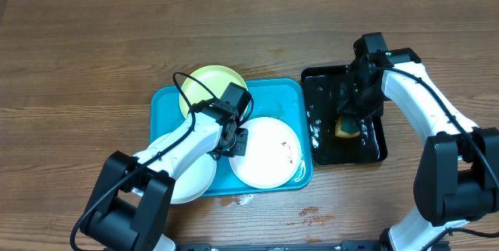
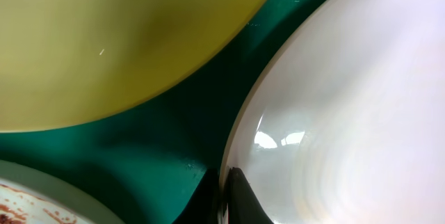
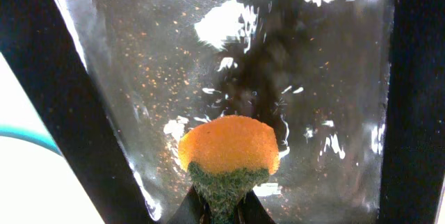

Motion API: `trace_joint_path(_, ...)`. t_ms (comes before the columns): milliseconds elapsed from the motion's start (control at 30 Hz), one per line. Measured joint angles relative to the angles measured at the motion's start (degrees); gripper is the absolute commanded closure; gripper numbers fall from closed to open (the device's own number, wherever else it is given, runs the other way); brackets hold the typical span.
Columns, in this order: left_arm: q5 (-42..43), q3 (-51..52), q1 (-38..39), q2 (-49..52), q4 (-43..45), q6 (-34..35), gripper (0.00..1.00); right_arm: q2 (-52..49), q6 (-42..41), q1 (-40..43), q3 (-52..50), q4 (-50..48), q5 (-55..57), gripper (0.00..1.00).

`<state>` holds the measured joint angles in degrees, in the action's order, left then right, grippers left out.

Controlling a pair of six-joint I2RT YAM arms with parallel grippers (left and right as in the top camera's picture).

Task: Clean dirty plates on tray and stack at the side
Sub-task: 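Grasp the sponge with the right gripper and dip it in the water, then carry the sponge with the right gripper over the right white plate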

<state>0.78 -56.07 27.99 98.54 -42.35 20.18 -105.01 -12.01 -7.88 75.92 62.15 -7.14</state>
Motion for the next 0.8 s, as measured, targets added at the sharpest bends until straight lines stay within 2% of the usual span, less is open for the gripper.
trace_joint_path(100, -0.20, 0.00, 0.00, 0.00, -0.20, 1.29, 0.96, 0.17, -0.46, 0.02, 0.33, 2.05, -0.17, 0.96)
trace_joint_path(400, 0.09, -0.02, -2.32, -0.02, -3.34, 6.82, 0.96, 0.59, -1.31, 0.02, 0.96, -0.76, -1.62, 0.96)
trace_joint_path(667, 9.27, 0.09, -11.80, -0.02, -2.80, 8.68, 0.96, 0.61, -2.89, 0.02, 0.96, 1.49, -4.24, 0.96)
trace_joint_path(800, 11.54, 0.11, -13.14, 0.00, -2.38, 9.07, 0.96, 0.61, -4.04, 0.02, 0.96, 1.79, -4.09, 0.96)
